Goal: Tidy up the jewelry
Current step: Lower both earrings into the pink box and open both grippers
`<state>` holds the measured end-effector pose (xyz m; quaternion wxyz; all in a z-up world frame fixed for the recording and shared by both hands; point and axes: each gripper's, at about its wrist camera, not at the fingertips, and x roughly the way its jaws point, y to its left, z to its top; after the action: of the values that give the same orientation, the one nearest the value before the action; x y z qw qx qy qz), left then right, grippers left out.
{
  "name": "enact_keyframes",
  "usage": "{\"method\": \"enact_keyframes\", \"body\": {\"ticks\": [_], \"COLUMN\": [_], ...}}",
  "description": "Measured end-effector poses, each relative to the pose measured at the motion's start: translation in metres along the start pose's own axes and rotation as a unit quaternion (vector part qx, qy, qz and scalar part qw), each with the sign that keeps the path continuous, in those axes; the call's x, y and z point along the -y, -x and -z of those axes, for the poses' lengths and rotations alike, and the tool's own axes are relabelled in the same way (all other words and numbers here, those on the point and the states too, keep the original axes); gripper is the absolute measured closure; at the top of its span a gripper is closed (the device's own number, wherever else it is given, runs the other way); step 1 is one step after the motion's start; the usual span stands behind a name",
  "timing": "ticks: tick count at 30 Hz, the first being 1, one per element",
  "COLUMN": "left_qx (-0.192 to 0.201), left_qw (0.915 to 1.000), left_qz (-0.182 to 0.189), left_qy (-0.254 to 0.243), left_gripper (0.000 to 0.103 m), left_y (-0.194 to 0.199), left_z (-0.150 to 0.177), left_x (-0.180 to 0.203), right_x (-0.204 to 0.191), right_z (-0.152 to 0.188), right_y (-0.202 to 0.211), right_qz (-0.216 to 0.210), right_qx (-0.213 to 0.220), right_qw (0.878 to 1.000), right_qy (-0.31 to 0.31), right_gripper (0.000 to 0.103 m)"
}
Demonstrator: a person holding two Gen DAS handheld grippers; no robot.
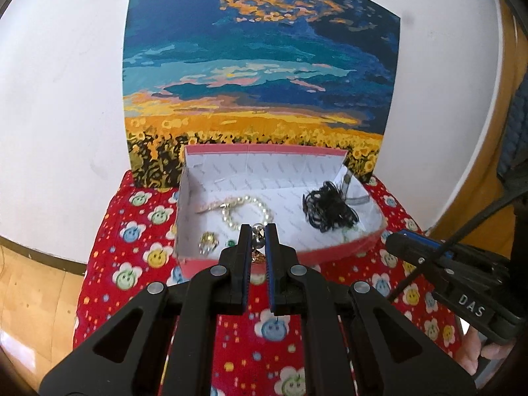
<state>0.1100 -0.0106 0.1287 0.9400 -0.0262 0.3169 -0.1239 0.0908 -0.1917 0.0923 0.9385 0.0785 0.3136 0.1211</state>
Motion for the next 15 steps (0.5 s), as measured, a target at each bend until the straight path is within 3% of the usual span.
{"method": "enact_keyframes", "body": {"ticks": [10,15], "left_qx": [-0.019,-0.038], "left_qw": [0.9994,0.9984], "left_qz": [-0.004,-0.009], "left_qy": [0.028,0.041], "left_gripper": [0.097,0.097], "left_y": [-0.067,-0.101], "left_z": [-0.011,-0.004], "left_x": [-0.015,-0.023], "right_x": [0.009,0.008], "right_z": [-0.021,-0.018], "right_y": [-0.036,-0.062], "right_qz": [0.007,0.015], "right_qx": [0.02,0.01], "right_qw": [1.0,1.0], "right_qy": [-0.011,-0.014], "right_gripper": [0.086,0.086]}}
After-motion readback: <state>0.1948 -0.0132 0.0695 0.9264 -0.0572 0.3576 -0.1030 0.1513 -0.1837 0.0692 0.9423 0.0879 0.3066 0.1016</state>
